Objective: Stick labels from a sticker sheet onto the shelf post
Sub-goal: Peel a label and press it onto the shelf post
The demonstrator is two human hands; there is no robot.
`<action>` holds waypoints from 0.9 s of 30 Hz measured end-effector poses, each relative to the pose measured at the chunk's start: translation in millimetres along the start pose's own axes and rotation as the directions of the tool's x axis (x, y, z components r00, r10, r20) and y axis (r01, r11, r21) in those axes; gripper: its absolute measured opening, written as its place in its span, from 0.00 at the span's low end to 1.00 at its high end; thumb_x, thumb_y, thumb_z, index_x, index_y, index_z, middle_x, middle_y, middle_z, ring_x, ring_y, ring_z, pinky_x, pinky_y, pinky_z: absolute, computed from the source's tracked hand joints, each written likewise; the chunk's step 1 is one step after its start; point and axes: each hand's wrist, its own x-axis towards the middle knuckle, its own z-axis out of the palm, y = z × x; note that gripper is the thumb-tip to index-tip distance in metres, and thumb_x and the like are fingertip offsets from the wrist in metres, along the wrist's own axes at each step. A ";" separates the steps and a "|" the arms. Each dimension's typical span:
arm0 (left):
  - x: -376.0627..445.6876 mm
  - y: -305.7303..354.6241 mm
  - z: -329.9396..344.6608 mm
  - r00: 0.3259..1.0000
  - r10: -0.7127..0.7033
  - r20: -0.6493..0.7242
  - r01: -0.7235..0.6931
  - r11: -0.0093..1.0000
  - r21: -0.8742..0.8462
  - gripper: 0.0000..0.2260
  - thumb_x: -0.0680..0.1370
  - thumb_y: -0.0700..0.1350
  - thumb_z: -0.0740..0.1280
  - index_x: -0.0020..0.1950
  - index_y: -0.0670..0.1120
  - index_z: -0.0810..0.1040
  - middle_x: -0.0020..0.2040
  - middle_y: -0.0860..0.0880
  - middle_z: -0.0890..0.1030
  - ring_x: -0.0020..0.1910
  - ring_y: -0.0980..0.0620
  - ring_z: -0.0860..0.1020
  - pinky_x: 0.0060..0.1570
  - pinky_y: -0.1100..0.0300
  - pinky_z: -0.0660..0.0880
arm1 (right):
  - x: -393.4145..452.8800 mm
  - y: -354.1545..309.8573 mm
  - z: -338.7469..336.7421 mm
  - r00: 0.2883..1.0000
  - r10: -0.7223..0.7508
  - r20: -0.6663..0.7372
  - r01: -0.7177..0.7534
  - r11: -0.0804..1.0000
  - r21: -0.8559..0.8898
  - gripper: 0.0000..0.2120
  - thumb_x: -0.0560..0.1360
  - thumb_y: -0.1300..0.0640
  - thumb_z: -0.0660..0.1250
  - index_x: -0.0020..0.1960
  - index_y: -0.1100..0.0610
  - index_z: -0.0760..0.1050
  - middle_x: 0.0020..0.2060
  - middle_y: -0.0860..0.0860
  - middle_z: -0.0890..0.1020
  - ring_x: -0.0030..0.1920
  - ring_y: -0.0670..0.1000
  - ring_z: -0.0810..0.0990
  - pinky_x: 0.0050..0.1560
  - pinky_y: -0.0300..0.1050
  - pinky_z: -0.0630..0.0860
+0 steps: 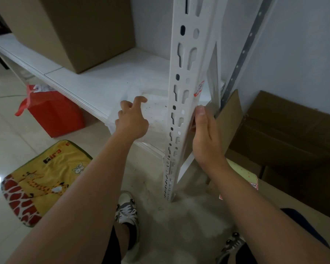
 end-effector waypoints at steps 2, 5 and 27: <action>-5.1 4.9 -2.7 1.000 0.011 -0.012 -0.012 0.989 -0.145 0.27 0.77 0.33 0.59 0.73 0.53 0.64 0.69 0.44 0.65 0.60 0.41 0.73 0.62 0.44 0.74 | -0.1 1.7 3.8 1.000 -0.003 0.008 0.003 1.000 -0.023 0.19 0.82 0.44 0.49 0.51 0.55 0.73 0.43 0.48 0.79 0.45 0.45 0.79 0.46 0.36 0.77; -21.3 25.2 -10.7 0.964 0.022 -0.267 -0.140 0.890 -0.434 0.16 0.82 0.40 0.56 0.69 0.47 0.71 0.63 0.47 0.76 0.57 0.47 0.78 0.59 0.52 0.77 | -1.5 1.8 8.2 0.996 -0.073 0.047 0.077 0.993 -0.087 0.17 0.80 0.41 0.48 0.51 0.49 0.71 0.46 0.55 0.79 0.47 0.56 0.80 0.46 0.58 0.79; -89.8 93.8 4.9 0.809 0.320 -0.492 -0.585 0.513 -0.629 0.29 0.76 0.48 0.58 0.75 0.40 0.57 0.68 0.41 0.70 0.64 0.46 0.74 0.62 0.46 0.76 | 0.2 -5.5 -11.5 0.970 -0.146 0.194 0.172 0.978 -0.122 0.13 0.84 0.51 0.49 0.61 0.51 0.69 0.49 0.49 0.81 0.51 0.48 0.81 0.51 0.52 0.79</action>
